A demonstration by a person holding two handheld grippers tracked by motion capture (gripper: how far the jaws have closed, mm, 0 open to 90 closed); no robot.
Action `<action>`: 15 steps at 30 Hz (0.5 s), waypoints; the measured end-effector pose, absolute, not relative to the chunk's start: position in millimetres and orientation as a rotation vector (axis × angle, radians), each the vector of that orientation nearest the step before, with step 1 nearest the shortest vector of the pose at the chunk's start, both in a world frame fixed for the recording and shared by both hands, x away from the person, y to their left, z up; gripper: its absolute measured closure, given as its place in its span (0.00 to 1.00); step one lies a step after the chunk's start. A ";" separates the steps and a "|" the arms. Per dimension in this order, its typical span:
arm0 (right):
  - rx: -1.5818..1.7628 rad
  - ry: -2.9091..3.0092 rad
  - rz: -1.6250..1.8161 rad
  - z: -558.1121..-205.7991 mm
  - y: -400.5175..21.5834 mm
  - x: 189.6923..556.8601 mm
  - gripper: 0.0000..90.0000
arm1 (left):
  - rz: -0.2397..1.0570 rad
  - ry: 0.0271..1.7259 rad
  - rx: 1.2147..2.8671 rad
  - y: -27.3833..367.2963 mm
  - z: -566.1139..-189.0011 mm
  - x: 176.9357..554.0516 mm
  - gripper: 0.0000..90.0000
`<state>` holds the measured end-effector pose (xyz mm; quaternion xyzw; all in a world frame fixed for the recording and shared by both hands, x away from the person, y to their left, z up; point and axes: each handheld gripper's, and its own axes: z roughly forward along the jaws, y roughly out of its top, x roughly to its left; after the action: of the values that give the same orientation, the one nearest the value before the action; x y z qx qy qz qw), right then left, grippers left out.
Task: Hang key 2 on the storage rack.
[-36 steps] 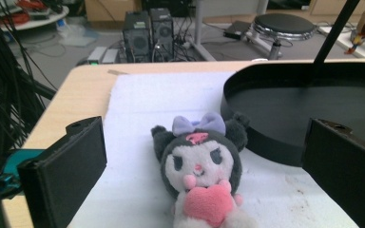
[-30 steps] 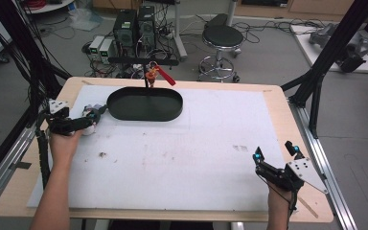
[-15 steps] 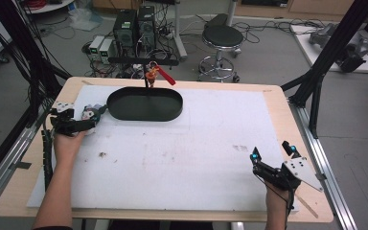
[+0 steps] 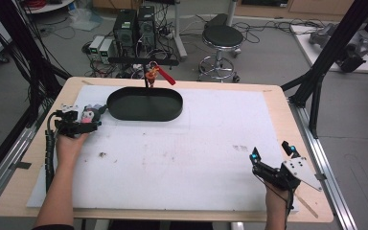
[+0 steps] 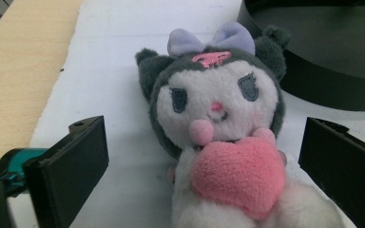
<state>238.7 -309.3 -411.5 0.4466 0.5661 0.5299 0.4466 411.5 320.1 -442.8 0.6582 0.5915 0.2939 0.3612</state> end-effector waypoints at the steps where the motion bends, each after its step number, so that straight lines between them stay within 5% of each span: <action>1: 1.108 1.402 1.311 -411.6 -309.5 238.5 0.03 | 0.757 1.526 1.697 319.9 -443.1 411.5 0.09; 8: 1.113 1.403 1.312 -411.8 -309.3 238.3 0.03 | 0.753 1.539 1.734 318.5 -447.0 412.5 0.17; 15: 1.108 1.402 1.310 -411.8 -309.8 238.5 0.03 | 0.755 1.513 1.780 315.1 -446.4 411.0 0.44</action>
<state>238.5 -309.8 -411.8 0.4476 0.5661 0.5289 0.4466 411.0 315.1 -446.4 0.6827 0.5804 0.2897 0.3364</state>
